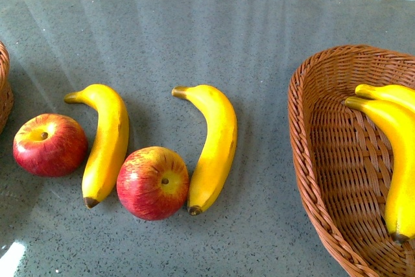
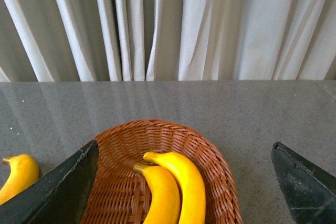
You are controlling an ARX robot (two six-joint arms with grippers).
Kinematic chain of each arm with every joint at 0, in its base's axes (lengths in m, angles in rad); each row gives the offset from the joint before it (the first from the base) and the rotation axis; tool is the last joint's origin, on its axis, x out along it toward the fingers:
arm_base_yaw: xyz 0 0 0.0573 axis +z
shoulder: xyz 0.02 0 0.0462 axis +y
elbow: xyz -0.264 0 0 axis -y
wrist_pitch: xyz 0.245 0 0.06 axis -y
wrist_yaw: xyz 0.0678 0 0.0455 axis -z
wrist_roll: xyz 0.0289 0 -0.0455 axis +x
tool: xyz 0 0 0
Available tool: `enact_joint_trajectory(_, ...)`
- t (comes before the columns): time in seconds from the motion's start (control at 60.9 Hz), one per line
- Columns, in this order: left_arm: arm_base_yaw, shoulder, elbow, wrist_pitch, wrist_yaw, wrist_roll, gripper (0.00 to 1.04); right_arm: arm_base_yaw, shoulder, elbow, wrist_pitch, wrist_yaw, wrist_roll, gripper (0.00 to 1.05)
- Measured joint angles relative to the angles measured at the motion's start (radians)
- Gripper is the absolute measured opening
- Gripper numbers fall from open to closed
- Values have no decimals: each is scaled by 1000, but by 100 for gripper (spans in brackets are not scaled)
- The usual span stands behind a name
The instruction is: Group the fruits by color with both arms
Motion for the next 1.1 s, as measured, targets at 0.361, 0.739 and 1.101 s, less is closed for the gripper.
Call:
enact_joint_trajectory(0.361, 0, 0, 0, 0, 0, 0, 96, 0, 0, 0, 0, 0, 0, 96)
enact_joint_trajectory(0.739, 0, 0, 0, 0, 0, 0, 96, 0, 0, 0, 0, 0, 0, 96)
enact_joint_trajectory(1.101, -133, 235, 159, -348, -323, -212, 96, 0, 0, 0, 0, 1, 0, 96)
